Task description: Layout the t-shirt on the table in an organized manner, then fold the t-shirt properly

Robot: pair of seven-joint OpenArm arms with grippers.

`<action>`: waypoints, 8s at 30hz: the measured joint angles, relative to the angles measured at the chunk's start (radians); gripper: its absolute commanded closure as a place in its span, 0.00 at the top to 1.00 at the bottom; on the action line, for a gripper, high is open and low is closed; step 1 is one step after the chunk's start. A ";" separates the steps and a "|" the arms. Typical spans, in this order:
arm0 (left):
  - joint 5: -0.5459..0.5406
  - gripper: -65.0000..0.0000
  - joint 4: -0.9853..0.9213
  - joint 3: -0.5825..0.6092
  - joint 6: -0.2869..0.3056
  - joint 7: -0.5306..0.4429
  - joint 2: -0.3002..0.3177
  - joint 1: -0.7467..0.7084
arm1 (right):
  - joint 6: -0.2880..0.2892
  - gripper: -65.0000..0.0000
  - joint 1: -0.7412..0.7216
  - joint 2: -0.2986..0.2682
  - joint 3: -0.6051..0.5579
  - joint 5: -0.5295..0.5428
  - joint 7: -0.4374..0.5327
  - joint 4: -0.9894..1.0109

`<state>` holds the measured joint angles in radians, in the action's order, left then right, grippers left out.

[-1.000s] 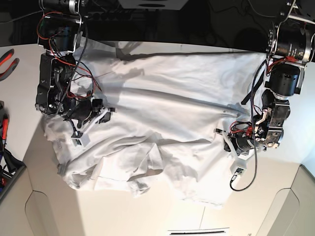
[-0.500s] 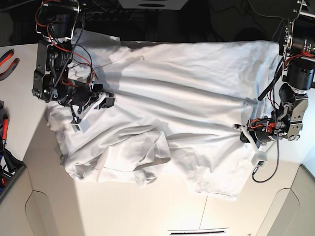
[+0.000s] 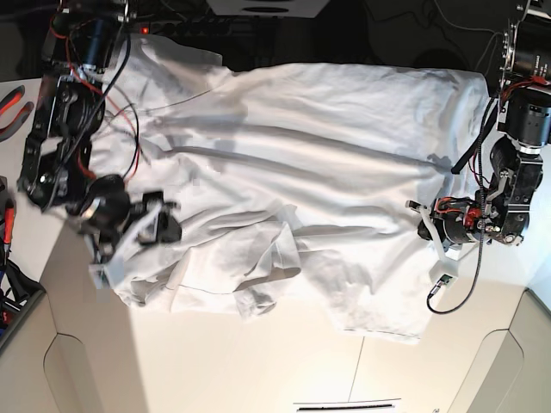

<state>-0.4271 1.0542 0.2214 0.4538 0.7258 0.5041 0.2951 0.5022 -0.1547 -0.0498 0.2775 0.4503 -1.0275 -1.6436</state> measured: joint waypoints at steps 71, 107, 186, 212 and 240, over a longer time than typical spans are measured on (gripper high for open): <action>-0.085 0.00 0.126 -0.145 0.144 -0.032 0.004 -0.024 | -0.197 0.00 -0.163 0.032 -0.215 -0.393 0.038 0.262; -0.070 0.34 0.150 -0.315 0.076 -0.006 0.047 -0.290 | -0.127 0.05 0.108 0.034 -0.037 -0.233 0.026 0.080; -0.678 0.49 -0.175 -0.843 0.258 0.286 0.114 -0.580 | 0.078 0.00 0.387 -0.019 0.381 0.342 -0.062 0.247; -0.655 0.00 -0.005 -0.660 0.248 0.324 0.109 -0.595 | 0.074 0.00 0.379 -0.019 0.381 0.370 -0.121 0.227; -0.485 0.00 0.140 -0.756 0.242 0.154 0.123 -0.262 | 0.086 0.00 0.010 -0.028 0.248 0.131 0.025 0.049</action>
<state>-0.9119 1.1946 -0.5346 0.6960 0.8803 0.6270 0.0326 0.5884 -0.1452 -0.0780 0.5251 0.5816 -1.0023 -1.5948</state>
